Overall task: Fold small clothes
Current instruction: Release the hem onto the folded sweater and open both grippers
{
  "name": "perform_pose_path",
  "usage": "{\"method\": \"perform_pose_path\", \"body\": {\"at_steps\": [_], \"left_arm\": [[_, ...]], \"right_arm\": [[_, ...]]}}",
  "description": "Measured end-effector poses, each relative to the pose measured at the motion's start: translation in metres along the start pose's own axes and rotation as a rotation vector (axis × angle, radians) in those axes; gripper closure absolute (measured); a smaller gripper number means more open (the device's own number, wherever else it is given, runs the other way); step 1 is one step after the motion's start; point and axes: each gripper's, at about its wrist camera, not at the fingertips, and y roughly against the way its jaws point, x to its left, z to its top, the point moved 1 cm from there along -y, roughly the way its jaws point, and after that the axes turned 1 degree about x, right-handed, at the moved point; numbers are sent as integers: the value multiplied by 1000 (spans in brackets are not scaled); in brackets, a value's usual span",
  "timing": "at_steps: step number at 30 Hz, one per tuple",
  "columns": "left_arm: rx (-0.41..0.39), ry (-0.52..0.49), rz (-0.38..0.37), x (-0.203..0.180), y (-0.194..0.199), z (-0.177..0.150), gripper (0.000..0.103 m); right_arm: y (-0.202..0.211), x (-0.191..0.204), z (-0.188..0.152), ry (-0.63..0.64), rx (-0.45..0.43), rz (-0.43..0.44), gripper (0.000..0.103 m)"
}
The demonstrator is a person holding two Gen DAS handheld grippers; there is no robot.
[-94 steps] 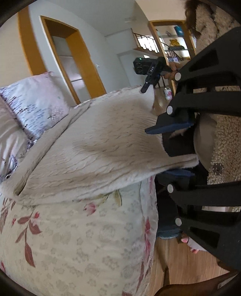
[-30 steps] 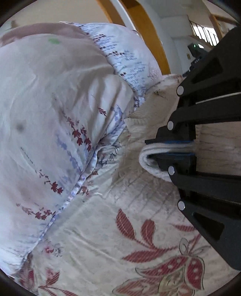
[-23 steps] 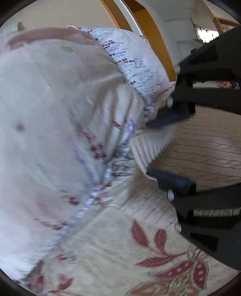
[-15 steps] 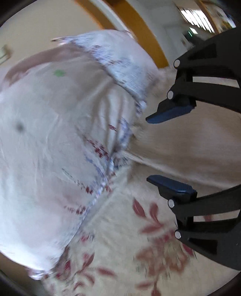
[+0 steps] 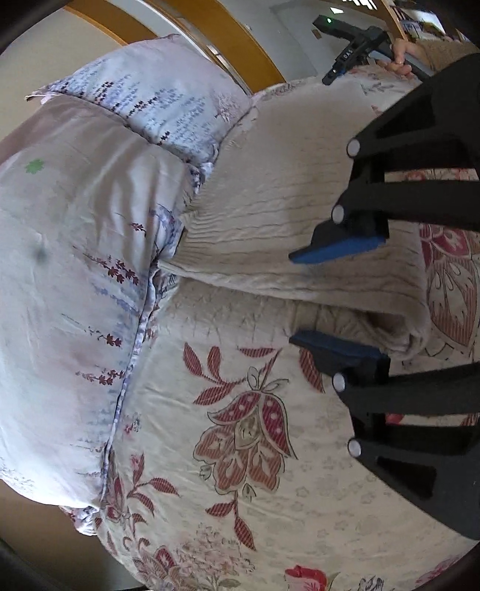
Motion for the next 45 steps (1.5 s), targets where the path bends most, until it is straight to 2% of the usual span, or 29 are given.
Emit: {"method": "perform_pose_path", "body": {"at_steps": [6, 11, 13, 18, 23, 26, 27, 28, 29, 30, 32, 34, 37, 39, 41, 42, 45], "left_arm": [[6, -10, 15, -1, -1, -3, 89], [7, -15, -6, 2, 5, -5, 94], [5, -16, -10, 3, 9, -6, 100], [4, -22, -28, 7, 17, -15, 100], [4, -23, -18, 7, 12, -15, 100], [6, -13, -22, 7, 12, -14, 95], [2, -12, -26, 6, 14, -14, 90], [-11, -16, -19, 4, 18, -13, 80], [-27, -23, -9, 2, 21, -12, 74], [-45, -31, 1, 0, 25, -11, 63], [-97, -73, 13, -13, 34, -9, 57], [-122, -127, 14, -28, 38, -8, 45], [-113, -199, 16, -49, 30, -9, 42], [-80, -205, 15, -53, 20, -11, 42], [-17, -192, 21, -50, 5, -16, 42], [1, -192, 26, -47, 0, -19, 42], [-15, -247, 49, -50, 0, -28, 42]], "right_arm": [[3, 8, -2, 28, -28, -13, 94], [12, 5, -3, 6, -40, -10, 94], [13, 3, -5, -2, -31, -7, 94], [14, 5, -10, -5, -13, 3, 94], [0, -4, -13, -27, 18, -68, 94], [0, -5, -11, -55, 27, -63, 94], [2, -4, -10, -53, 23, -66, 91], [6, 0, -9, -49, 13, -74, 88], [10, 4, -7, -41, -4, -84, 79], [14, 7, -6, -32, -22, -87, 67], [23, 22, -5, 14, -65, -76, 58], [23, 41, -5, 83, -62, -43, 58], [9, 61, -9, 166, -13, -34, 58], [-3, 66, -14, 194, 27, -58, 58], [-22, 64, -24, 207, 110, -102, 56], [-19, 63, -28, 212, 75, -93, 55], [-15, 65, -31, 235, 78, -98, 54]]}}
